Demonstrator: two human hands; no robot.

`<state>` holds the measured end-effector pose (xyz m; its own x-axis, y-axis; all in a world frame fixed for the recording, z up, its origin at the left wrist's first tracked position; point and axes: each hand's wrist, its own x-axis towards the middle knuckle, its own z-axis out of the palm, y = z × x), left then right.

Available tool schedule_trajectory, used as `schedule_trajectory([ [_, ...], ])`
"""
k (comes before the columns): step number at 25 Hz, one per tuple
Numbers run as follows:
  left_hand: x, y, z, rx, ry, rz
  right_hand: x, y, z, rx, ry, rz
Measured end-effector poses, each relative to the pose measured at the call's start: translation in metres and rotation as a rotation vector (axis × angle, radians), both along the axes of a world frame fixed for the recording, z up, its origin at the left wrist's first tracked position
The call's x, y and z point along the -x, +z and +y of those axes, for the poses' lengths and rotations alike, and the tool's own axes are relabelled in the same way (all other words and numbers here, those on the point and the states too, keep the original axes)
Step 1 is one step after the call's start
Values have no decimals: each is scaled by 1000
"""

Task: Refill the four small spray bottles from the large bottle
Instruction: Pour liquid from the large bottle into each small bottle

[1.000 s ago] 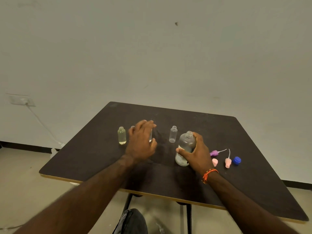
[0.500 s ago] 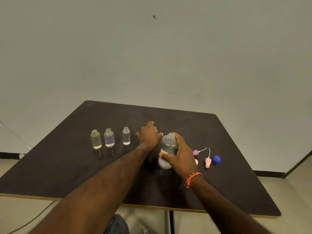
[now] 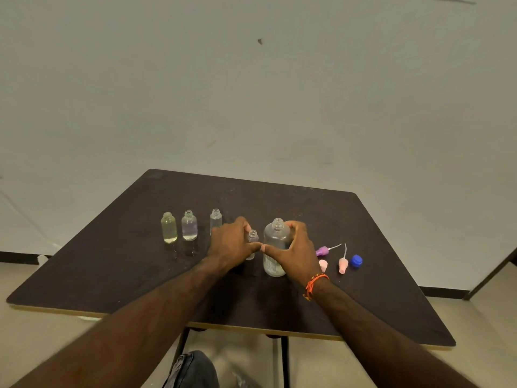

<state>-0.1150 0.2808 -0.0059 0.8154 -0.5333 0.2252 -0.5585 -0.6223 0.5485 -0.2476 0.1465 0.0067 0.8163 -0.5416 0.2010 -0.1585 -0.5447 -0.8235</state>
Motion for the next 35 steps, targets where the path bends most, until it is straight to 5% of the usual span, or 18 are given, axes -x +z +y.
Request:
schedule_trajectory([
  [15, -2, -15, 59, 64, -45, 5, -20, 22, 17, 765, 119, 226],
  [35, -6, -18, 60, 32, -83, -55, -27, 20, 16, 1001, 133, 351],
])
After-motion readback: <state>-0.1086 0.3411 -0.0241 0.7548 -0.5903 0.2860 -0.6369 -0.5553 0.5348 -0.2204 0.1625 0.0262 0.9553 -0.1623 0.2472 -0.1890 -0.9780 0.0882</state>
